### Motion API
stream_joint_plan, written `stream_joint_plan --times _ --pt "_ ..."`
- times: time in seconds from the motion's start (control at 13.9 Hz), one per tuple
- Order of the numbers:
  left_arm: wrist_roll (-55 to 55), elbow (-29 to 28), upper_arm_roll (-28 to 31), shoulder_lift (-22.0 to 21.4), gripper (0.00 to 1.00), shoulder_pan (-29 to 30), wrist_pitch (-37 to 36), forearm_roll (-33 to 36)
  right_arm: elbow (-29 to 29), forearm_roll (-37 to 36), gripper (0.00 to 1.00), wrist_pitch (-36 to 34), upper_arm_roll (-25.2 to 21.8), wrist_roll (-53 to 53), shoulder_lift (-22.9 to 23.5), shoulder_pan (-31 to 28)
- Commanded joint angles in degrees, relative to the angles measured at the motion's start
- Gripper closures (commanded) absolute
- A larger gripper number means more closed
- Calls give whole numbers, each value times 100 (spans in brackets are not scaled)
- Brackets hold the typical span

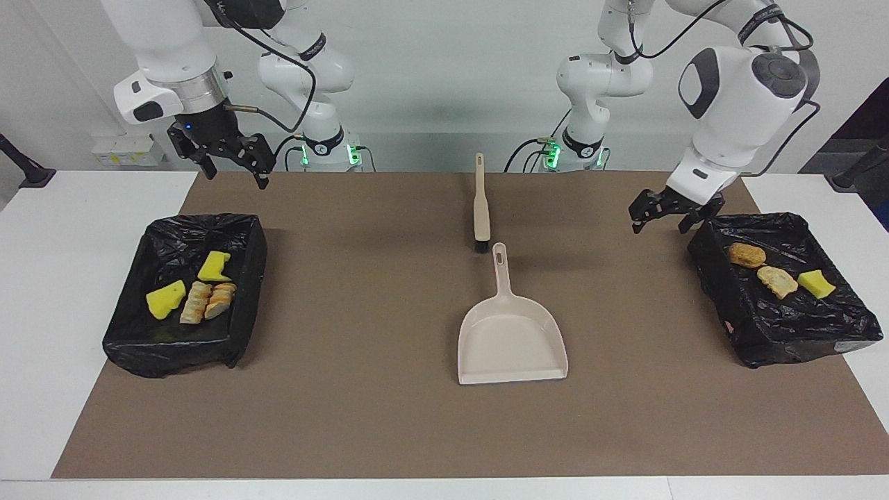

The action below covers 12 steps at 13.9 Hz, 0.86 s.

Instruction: Sweep and dump trash in bin

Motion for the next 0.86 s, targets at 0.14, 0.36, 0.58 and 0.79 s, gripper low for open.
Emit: stream_joint_plan --times 0.14,0.36,0.58,0.79 --pt "86 1262 -74 67 0 144 -1140 265 50 63 0 -63 20 -138 21 -48" --pt "139 1283 -4 -275 0 153 -1688 256 50 63 0 -63 20 -129 21 -48" --pt "227 1263 -4 -329 0 153 -1653 247 50 63 0 -63 20 -138 21 -48" --pt "183 1344 14 -364 0 153 -1644 195 50 63 0 -63 20 -138 21 -48"
